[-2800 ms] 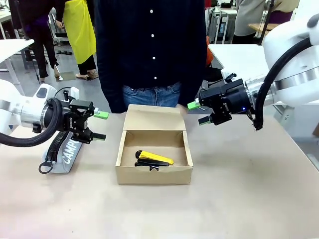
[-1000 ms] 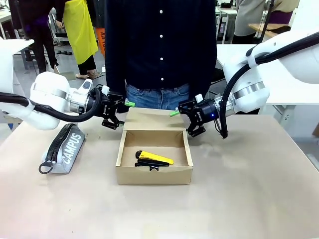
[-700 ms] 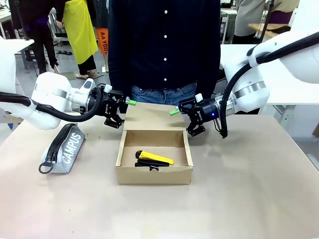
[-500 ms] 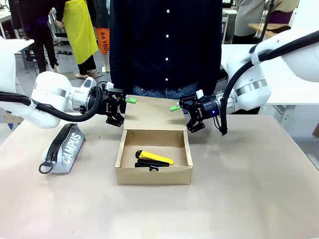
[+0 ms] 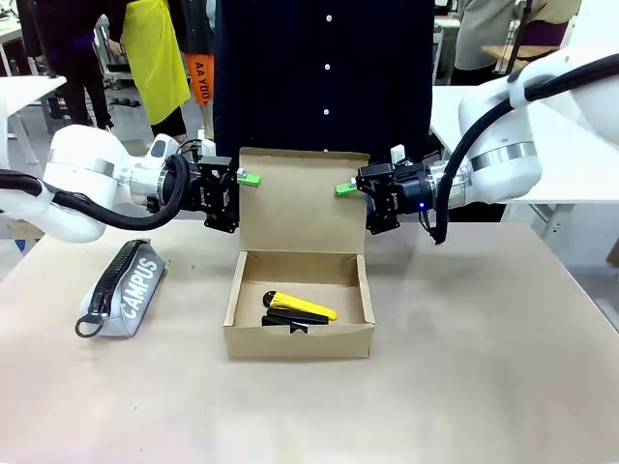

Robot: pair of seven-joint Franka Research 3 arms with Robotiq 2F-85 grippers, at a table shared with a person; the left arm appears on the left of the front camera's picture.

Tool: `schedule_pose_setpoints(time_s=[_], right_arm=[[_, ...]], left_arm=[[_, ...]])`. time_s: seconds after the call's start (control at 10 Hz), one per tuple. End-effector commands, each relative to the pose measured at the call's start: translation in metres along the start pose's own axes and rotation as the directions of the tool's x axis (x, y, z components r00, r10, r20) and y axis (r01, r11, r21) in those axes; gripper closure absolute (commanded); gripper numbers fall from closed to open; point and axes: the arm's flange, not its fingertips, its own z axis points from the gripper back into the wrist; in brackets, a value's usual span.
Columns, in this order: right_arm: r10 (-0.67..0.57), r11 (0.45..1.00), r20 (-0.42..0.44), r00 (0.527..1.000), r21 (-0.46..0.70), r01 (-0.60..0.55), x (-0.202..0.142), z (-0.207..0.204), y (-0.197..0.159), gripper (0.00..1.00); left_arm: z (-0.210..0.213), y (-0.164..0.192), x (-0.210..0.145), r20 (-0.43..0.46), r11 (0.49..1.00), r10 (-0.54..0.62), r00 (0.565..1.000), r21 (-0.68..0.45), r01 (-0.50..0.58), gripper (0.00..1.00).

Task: Pack the items into the box.
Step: Close the Mailer Box.

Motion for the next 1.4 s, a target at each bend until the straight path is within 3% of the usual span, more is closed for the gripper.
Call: schedule_pose_setpoints(time_s=[0.0,0.2,0.3,0.4,1.0,1.2,1.3], right_arm=[[0.137,0.99,0.047,0.989,0.037,-0.139,-0.024,0.004,0.006,0.0],[0.224,0.973,0.063,0.973,0.035,-0.226,-0.031,0.003,0.009,0.0],[0.12,0.993,0.028,0.992,0.016,-0.121,-0.013,0.004,0.01,0.0],[0.12,0.993,0.028,0.992,0.016,-0.121,-0.013,0.004,0.01,0.0],[0.138,0.99,0.032,0.99,0.016,-0.139,-0.02,0.005,0.006,0.0],[0.24,0.971,0.11,0.965,-0.036,-0.237,-0.027,0.003,0.008,0.0],[0.322,0.946,0.147,0.935,-0.073,-0.315,-0.035,0.004,0.007,0.0]], left_arm=[[-0.003,-0.011,-0.024,0.02,0.997,-0.071,0.997,-0.028,0.072,0.0],[-0.004,-0.01,-0.029,0.052,0.997,-0.08,0.995,-0.012,0.081,0.0],[-0.004,-0.005,-0.026,0.063,1.0,-0.028,0.998,-0.003,0.028,0.0],[-0.004,-0.013,-0.022,0.013,0.998,-0.058,0.998,-0.008,0.059,0.0],[-0.004,-0.01,-0.022,0.026,0.999,-0.053,0.998,-0.004,0.053,0.0],[-0.004,-0.016,-0.042,0.018,0.982,-0.185,0.983,0.029,0.184,0.0],[-0.006,-0.02,-0.051,-0.01,0.948,-0.315,0.949,0.037,0.315,0.0]])
